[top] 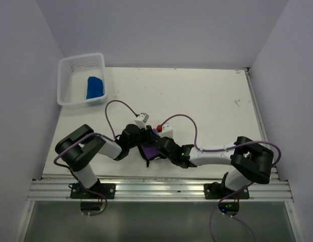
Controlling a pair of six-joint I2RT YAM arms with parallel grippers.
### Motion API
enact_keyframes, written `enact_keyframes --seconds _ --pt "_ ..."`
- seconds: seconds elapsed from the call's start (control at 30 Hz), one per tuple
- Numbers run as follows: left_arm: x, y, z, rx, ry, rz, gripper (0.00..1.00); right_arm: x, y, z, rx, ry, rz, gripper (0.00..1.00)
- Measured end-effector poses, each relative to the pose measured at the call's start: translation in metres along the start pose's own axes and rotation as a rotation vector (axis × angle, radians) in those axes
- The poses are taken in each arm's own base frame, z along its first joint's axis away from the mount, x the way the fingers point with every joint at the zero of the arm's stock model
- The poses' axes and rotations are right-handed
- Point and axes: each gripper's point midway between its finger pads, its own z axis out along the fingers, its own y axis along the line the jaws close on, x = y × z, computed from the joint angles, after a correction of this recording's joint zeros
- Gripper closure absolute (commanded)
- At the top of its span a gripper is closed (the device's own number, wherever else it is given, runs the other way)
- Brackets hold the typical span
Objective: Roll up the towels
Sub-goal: Roll the towel
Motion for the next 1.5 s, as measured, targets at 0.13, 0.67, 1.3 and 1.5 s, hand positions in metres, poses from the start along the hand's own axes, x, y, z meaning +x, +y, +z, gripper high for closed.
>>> enact_keyframes --seconds 0.13,0.67,1.3,1.5 --pt "0.006 0.01 -0.015 -0.041 -0.023 -0.025 0.78 -0.001 -0.002 -0.004 -0.001 0.0 0.01 0.67" --pt "0.018 0.023 -0.038 -0.046 -0.119 -0.144 1.0 -0.046 -0.011 -0.054 -0.139 -0.136 0.149 0.5" --pt "0.022 0.027 -0.053 -0.052 -0.144 -0.165 1.0 -0.008 0.007 0.019 -0.307 0.137 0.563 0.48" --pt "0.022 0.027 -0.053 -0.053 -0.145 -0.165 1.0 -0.004 0.018 0.016 -0.359 0.181 0.594 0.5"
